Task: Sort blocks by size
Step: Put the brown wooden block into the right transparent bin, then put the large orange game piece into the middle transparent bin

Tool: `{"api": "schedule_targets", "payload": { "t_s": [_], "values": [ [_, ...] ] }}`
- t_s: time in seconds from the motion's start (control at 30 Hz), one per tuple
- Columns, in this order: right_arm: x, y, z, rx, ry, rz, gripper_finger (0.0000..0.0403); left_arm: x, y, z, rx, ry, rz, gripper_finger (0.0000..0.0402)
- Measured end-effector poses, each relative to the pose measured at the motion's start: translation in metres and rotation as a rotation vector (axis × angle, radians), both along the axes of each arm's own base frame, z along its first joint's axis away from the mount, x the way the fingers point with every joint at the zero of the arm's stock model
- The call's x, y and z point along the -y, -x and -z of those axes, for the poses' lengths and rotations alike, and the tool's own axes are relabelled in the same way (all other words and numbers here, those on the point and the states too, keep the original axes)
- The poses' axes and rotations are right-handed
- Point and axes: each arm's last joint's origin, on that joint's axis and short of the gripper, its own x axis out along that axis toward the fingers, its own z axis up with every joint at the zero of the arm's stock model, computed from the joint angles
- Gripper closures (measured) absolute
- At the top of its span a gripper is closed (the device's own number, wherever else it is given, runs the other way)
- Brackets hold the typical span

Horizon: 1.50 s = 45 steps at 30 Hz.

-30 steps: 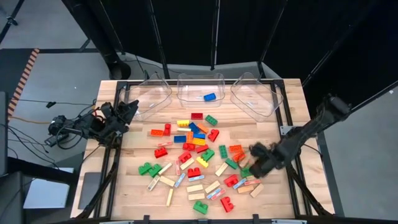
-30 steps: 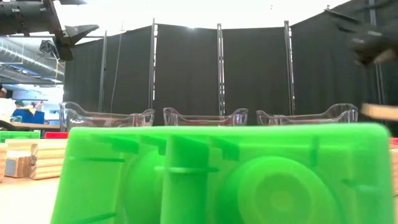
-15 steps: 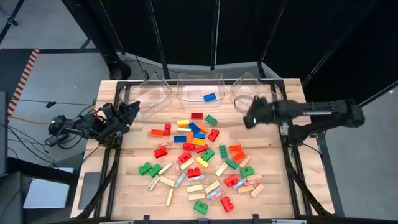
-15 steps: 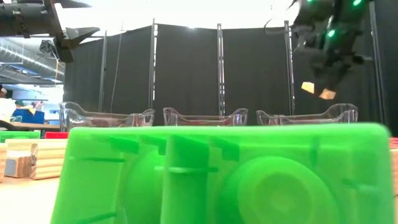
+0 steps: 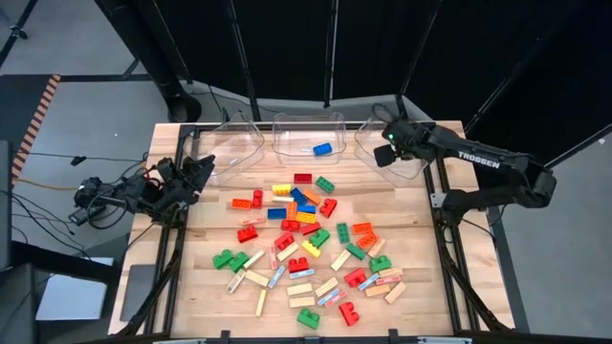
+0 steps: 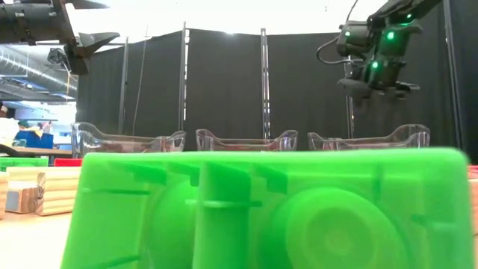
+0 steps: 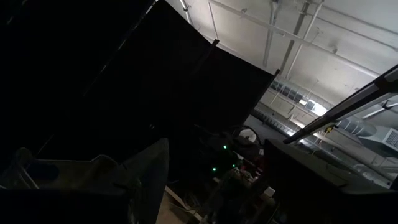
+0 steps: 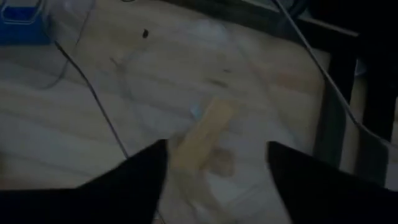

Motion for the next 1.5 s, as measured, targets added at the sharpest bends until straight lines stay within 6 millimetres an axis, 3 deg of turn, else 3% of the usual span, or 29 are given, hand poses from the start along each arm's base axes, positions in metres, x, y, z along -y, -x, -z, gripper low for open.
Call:
{"api": "schedule_targets", "payload": {
  "t_s": [0.07, 0.17, 0.3, 0.43, 0.57, 0.8, 1.23, 1.33, 1.47, 1.5],
  "values": [
    [0.001, 0.001, 0.0, 0.025, -0.033, -0.002, 0.0057, 0.0, 0.0, 0.0, -0.001, 0.0, 0.0, 0.0133],
    [-0.002, -0.004, -0.001, 0.097, -0.094, -0.108, 0.003, 0.0, 0.0, 0.0, -0.001, 0.0, 0.0, 0.0133],
    [-0.019, -0.03, -0.007, 0.297, -0.166, -0.409, 0.0036, 0.0, 0.0, 0.0, -0.006, -0.001, 0.0, 0.0133],
    [-0.053, -0.058, -0.014, 0.414, -0.172, -0.733, 0.0057, 0.0, -0.001, 0.001, -0.014, -0.003, -0.001, 0.0133],
    [-0.091, -0.075, -0.004, 0.32, -0.156, -0.974, 0.0074, 0.0, -0.001, 0.001, -0.015, -0.004, 0.0, 0.0133],
    [-0.139, -0.1, 0.039, 0.073, -0.172, -1.222, 0.0082, 0.0, -0.001, 0.002, -0.019, -0.005, -0.001, 0.0133],
    [-0.156, -0.115, 0.106, -0.212, -0.297, -1.246, 0.0081, 0.0, -0.001, 0.003, -0.024, 0.006, 0.006, 0.0133],
    [-0.155, -0.116, 0.115, -0.271, -0.305, -1.192, 0.0114, 0.0, -0.002, 0.003, -0.03, 0.005, 0.006, 0.0133],
    [-0.154, -0.115, 0.116, -0.294, -0.286, -1.179, 0.0247, 0.001, -0.002, 0.005, -0.038, 0.02, 0.015, 0.0133],
    [-0.154, -0.115, 0.115, -0.284, -0.288, -1.183, 0.0262, 0.001, -0.003, 0.005, -0.042, 0.022, 0.016, 0.0133]
  ]
}}
